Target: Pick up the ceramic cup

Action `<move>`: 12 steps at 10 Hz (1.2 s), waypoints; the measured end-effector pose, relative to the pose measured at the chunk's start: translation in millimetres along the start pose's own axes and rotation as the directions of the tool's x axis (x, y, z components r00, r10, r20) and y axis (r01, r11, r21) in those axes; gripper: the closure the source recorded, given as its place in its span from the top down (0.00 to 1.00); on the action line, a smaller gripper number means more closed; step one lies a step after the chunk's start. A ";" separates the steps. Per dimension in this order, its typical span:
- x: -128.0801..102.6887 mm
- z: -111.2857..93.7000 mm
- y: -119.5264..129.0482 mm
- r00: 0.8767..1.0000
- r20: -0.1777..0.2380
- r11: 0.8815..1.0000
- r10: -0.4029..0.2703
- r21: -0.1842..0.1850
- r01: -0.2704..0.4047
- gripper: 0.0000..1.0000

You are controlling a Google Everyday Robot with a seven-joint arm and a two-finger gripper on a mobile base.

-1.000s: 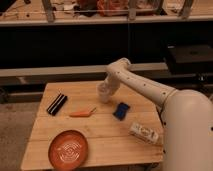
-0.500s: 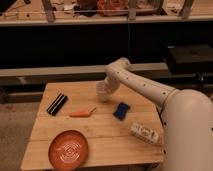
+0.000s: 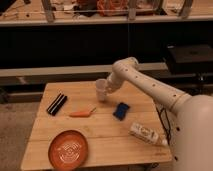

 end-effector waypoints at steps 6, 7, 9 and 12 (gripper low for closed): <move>-8.1 -69.7 -23.8 0.999 -0.010 0.999 -0.039 0.037 0.039 0.00; -10.0 -59.1 -21.7 0.999 -0.008 0.998 -0.045 0.044 0.045 0.00; -11.4 -51.7 -15.5 0.999 -0.010 0.998 -0.048 0.045 0.048 0.00; -9.5 -59.6 -23.8 0.999 -0.007 0.998 -0.051 0.046 0.051 0.00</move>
